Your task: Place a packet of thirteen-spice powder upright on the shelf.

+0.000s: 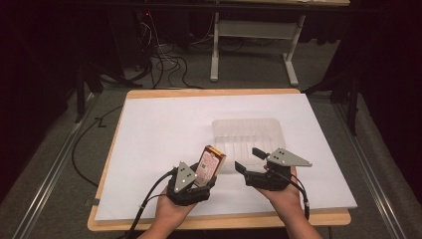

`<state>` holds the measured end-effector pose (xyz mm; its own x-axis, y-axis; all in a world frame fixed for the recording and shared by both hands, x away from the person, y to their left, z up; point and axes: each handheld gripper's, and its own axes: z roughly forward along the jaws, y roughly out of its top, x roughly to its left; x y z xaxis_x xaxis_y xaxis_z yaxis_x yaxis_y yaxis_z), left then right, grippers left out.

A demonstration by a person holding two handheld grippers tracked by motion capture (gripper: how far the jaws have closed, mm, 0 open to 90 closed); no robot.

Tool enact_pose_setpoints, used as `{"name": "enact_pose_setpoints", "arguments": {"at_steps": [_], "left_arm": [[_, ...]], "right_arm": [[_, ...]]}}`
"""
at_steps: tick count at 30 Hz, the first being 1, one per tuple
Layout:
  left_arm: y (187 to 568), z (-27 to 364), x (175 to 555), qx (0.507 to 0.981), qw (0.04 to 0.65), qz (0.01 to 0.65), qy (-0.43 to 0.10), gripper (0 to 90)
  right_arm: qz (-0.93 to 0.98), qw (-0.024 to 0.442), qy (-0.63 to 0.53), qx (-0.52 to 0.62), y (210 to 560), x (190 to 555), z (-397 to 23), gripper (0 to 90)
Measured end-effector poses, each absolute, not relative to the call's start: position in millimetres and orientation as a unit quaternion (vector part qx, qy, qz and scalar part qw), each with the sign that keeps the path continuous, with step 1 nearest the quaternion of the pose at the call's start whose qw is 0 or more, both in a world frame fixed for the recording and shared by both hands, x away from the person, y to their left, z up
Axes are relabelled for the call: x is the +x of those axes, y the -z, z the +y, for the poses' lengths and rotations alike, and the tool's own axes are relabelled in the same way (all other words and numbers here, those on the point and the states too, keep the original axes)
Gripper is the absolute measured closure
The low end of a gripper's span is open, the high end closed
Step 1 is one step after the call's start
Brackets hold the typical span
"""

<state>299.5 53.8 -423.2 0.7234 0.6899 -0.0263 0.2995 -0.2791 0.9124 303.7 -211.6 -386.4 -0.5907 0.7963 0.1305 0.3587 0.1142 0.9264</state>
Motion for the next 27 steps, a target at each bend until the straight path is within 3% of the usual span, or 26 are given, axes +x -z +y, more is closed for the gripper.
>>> {"name": "enact_pose_setpoints", "arguments": {"at_steps": [15,27], "left_arm": [[430,33,289,0.791,0.501,0.294,-0.189,32.0],[430,29,285,0.789,0.504,0.291,-0.195,31.9]], "right_arm": [[0.718,0.169,-0.55,0.392,390,298,-199,27.0],[0.717,0.145,-0.552,0.4,400,301,-192,36.5]]}}
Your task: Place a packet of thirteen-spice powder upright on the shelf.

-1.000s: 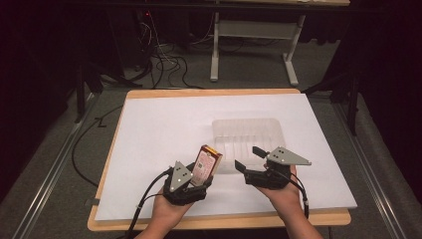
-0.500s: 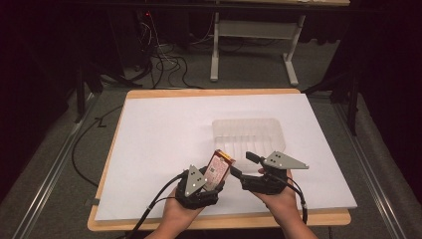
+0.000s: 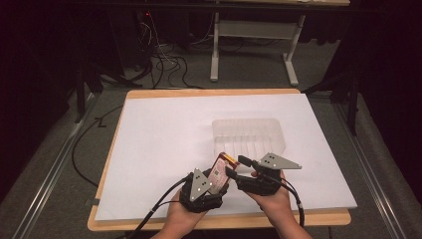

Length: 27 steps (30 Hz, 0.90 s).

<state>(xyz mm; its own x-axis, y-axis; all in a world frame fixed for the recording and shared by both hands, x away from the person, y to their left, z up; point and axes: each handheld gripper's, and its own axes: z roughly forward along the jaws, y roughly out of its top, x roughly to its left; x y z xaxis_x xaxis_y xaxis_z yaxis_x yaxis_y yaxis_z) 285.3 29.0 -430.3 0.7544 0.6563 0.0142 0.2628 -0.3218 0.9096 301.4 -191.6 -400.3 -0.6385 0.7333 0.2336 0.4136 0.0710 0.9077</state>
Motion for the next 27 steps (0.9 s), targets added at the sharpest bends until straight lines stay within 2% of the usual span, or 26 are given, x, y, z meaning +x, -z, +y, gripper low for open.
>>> {"name": "enact_pose_setpoints", "arguments": {"at_steps": [7,17,27], "left_arm": [[430.7,29.3,285.1,0.787,0.506,0.293,-0.198,32.0],[433.8,29.2,289.2,0.792,0.499,0.302,-0.182,32.2],[435.4,28.6,291.4,0.797,0.494,0.3,-0.174,31.2]], "right_arm": [[0.716,0.13,-0.555,0.402,404.1,301.6,-187.8,43.6],[0.716,0.122,-0.567,0.388,401.2,297.9,-187.1,62.6],[0.725,0.135,-0.564,0.372,397.5,293.0,-182.1,67.3]]}}
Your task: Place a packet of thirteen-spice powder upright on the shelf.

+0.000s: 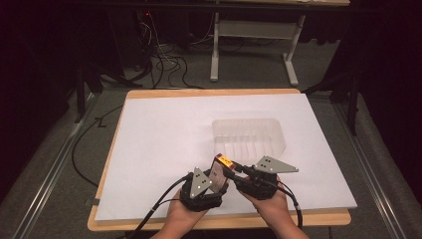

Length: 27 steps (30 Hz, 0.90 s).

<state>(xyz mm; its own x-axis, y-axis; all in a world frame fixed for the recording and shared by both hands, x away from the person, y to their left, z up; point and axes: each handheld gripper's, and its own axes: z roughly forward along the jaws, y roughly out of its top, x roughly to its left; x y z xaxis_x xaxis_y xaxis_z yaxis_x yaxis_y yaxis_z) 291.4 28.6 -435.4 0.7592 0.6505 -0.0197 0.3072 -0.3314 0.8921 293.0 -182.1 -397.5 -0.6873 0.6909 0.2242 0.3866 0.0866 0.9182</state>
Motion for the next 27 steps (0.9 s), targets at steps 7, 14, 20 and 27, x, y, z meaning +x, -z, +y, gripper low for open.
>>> {"name": "enact_pose_setpoints", "arguments": {"at_steps": [7,14,20,27], "left_arm": [[436,31,294,0.802,0.489,0.302,-0.164,22.8],[435,36,295,0.799,0.495,0.301,-0.159,22.6],[434,42,298,0.8,0.493,0.304,-0.159,23.3],[431,59,304,0.788,0.498,0.318,-0.171,23.8]], "right_arm": [[0.719,0.159,-0.564,0.374,394,291,-187,68.4],[0.71,0.175,-0.565,0.383,391,293,-199,68.5],[0.703,0.193,-0.562,0.391,390,294,-209,68.5],[0.695,0.219,-0.555,0.401,388,294,-222,68.4]]}}
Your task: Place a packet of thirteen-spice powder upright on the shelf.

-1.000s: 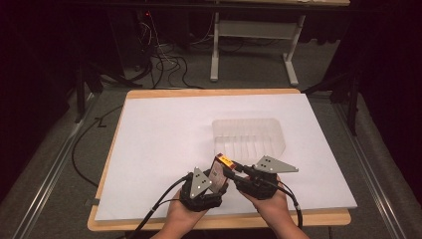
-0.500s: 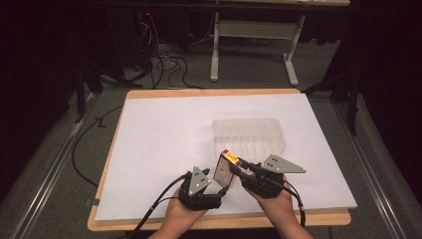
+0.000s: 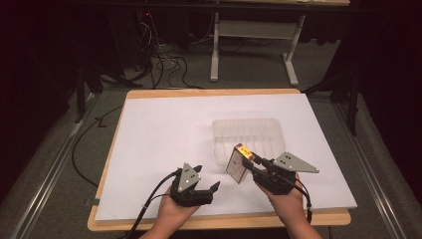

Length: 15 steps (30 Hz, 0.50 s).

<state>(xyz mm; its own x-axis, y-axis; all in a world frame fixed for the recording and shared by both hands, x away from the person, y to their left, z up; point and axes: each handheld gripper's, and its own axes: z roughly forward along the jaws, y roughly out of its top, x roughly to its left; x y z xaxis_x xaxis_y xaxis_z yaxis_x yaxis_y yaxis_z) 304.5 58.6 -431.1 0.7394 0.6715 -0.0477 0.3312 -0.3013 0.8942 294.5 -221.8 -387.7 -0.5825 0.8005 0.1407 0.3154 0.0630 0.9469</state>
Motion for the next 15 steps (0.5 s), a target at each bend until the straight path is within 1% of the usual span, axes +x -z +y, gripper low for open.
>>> {"name": "enact_pose_setpoints", "arguments": {"at_steps": [15], "left_arm": [[420,104,317,0.763,0.505,0.346,-0.206,25.8]], "right_arm": [[0.668,0.264,-0.547,0.429,380,296,-251,68.5]]}}
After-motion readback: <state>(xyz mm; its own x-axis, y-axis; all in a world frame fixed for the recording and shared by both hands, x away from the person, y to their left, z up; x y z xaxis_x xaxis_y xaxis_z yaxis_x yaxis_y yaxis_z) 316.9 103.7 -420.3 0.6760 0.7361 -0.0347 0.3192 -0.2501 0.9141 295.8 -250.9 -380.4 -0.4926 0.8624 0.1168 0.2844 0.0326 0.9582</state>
